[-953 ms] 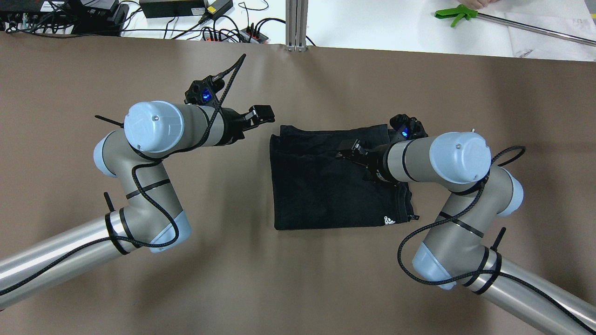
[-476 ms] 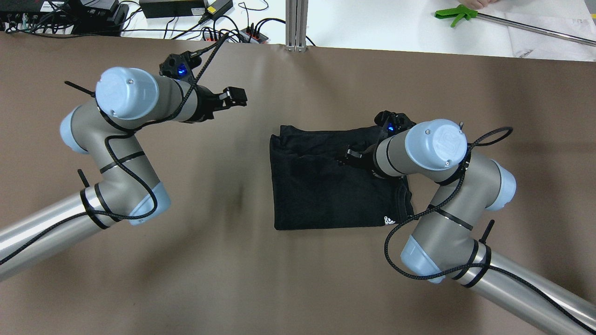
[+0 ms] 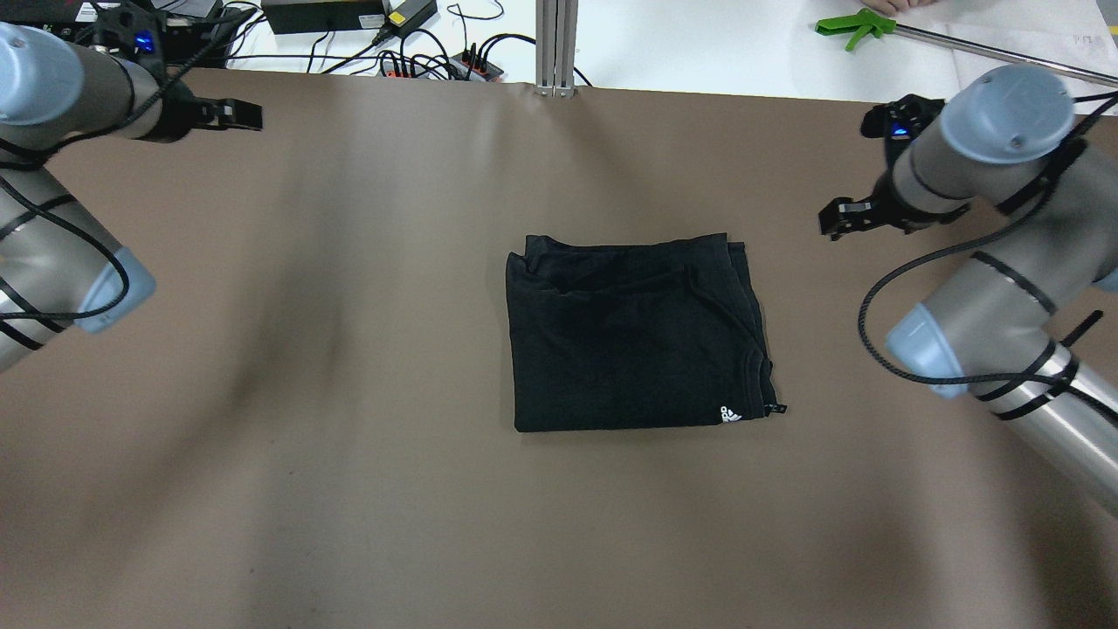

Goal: Fold clothes

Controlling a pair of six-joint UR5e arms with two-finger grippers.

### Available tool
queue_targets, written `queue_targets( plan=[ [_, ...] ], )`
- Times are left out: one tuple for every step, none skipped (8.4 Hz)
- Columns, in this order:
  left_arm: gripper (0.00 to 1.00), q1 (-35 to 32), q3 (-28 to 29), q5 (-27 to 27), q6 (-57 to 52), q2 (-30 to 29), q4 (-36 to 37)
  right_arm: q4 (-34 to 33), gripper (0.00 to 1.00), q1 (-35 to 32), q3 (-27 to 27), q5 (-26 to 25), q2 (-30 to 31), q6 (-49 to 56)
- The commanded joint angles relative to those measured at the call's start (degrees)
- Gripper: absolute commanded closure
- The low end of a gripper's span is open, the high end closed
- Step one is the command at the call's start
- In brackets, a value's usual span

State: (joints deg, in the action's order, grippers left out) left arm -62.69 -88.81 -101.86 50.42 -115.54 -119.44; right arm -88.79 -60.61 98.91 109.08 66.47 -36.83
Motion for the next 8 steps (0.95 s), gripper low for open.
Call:
queue_targets(
  plan=[
    [0.00, -10.1, 0.2, 0.7, -19.4, 3.3, 6.4, -0.1, 0.06, -10.2, -0.1, -0.5, 6.9, 22.1],
    [0.00, -12.6, 0.2, 0.7, -26.0, 5.7, 6.3, 0.1, 0.06, -12.8, -0.5, -1.7, 9.2, 26.5],
    [0.00, -15.2, 0.3, 0.6, -31.4, 7.6, 6.1, 1.2, 0.06, -14.6, -1.4, -4.4, 10.8, 30.6],
    [0.00, -16.3, 0.0, 0.6, -35.4, 10.4, 5.6, 1.4, 0.06, -16.3, -2.1, -5.5, 11.4, 31.7],
    [0.00, -16.7, 0.0, 3.7, -36.7, 12.1, 4.1, 1.8, 0.06, -18.4, -3.8, -5.4, 12.4, 32.0],
    [0.00, -16.6, 0.0, 9.2, -36.8, 14.4, 1.9, 4.3, 0.06, -19.7, -5.1, -5.5, 13.6, 33.9],
    [0.00, -16.6, -0.1, 10.0, -36.8, 15.4, 0.2, 7.5, 0.06, -21.4, -7.0, -5.5, 14.6, 36.3],
    [0.00, -16.5, -0.1, 10.0, -36.8, 15.5, 0.1, 9.1, 0.06, -21.6, -7.7, -5.5, 14.8, 36.6]
  ],
)
